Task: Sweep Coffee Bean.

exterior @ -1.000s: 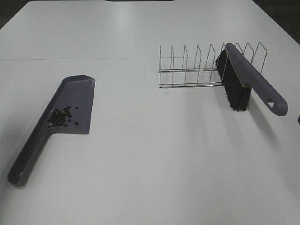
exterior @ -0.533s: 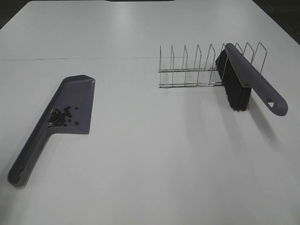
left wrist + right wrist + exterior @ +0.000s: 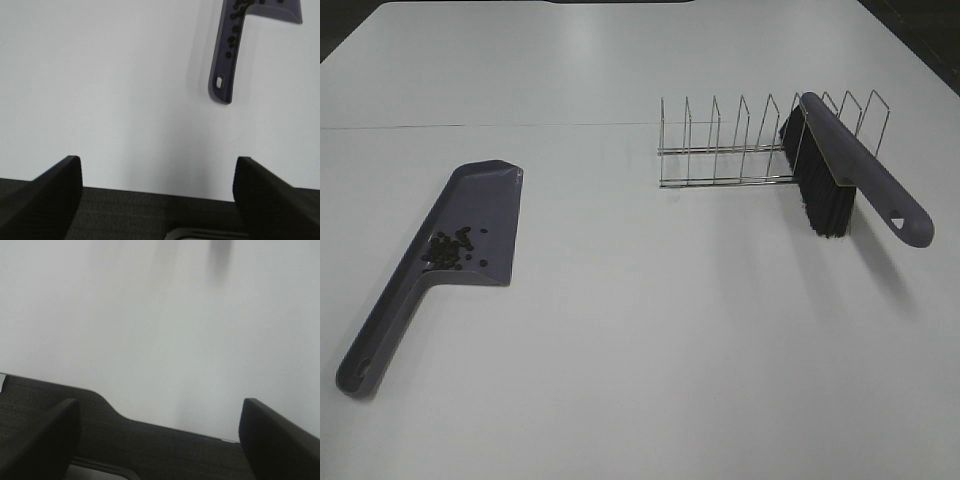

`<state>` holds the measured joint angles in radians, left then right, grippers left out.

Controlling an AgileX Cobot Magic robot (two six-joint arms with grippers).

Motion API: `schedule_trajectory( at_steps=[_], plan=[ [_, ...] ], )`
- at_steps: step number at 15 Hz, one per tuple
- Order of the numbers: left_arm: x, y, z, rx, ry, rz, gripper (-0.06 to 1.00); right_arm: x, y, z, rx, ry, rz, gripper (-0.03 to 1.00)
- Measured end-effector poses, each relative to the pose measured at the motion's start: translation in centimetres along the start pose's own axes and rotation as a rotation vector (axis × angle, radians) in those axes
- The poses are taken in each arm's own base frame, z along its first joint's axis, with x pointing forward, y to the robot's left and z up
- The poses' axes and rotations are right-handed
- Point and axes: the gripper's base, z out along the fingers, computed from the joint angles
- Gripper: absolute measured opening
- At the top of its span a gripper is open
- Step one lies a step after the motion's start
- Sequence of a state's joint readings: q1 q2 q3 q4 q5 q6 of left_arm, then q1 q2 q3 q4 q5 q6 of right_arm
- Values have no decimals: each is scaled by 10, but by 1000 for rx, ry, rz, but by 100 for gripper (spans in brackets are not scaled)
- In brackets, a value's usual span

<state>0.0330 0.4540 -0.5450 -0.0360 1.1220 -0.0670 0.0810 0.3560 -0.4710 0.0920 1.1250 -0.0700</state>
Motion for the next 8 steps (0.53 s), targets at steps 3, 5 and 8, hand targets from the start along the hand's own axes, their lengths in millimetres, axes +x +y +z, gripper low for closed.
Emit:
schedule_trajectory(
  at_steps=[3, 5, 8],
  plan=[
    [15, 1, -19, 13, -153, 5, 76, 5, 0, -6, 4, -52, -6, 76],
    [28, 1, -28, 24, -281, 8, 76, 10, 1, -12, 6, -105, -11, 76],
    [46, 2, -42, 40, -431, 11, 76, 22, 2, -25, 10, -225, -21, 76]
  ],
)
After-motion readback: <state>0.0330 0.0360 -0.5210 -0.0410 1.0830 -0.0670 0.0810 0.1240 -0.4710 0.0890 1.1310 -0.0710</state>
